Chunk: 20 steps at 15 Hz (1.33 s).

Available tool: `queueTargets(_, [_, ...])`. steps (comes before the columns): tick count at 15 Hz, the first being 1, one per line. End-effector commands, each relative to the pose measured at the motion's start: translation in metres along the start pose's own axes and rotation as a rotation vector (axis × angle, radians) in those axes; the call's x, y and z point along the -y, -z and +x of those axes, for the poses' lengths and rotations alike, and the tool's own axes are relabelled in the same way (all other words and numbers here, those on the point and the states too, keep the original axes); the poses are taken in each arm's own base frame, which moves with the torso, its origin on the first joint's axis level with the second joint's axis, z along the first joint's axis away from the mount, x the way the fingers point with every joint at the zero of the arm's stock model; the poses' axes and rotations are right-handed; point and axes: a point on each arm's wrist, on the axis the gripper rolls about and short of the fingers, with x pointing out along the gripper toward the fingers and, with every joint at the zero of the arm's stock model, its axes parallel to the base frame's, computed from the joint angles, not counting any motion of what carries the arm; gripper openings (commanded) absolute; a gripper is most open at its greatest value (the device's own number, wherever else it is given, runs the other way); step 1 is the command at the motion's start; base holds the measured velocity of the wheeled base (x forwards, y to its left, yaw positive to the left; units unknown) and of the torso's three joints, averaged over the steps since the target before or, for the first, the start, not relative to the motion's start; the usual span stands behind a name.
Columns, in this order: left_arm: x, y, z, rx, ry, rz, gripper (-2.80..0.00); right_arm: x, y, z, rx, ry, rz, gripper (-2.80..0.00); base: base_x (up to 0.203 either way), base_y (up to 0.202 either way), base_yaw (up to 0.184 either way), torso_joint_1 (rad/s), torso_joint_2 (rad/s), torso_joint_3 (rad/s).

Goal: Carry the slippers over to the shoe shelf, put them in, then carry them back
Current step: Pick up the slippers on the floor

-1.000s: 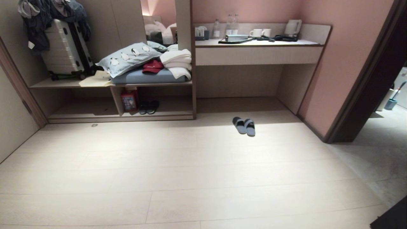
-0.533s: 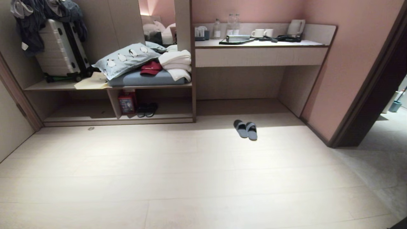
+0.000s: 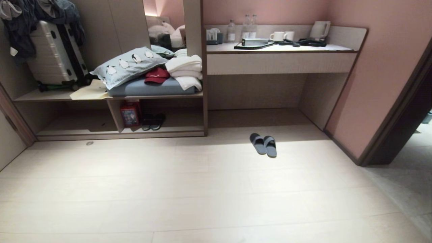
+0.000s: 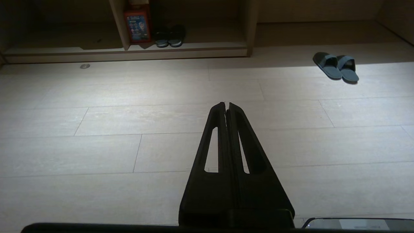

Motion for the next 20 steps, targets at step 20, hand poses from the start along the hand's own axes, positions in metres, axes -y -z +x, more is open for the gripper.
queueTargets(20, [0.0000,0.0004,0.0001,-0.002,0.000,0.000,-2.80,0.0000,0.0001,-0.0002,0.002,-0.001,-0.002,-2.80,0.196,0.000,-0.001,0.003,0.00,0.003])
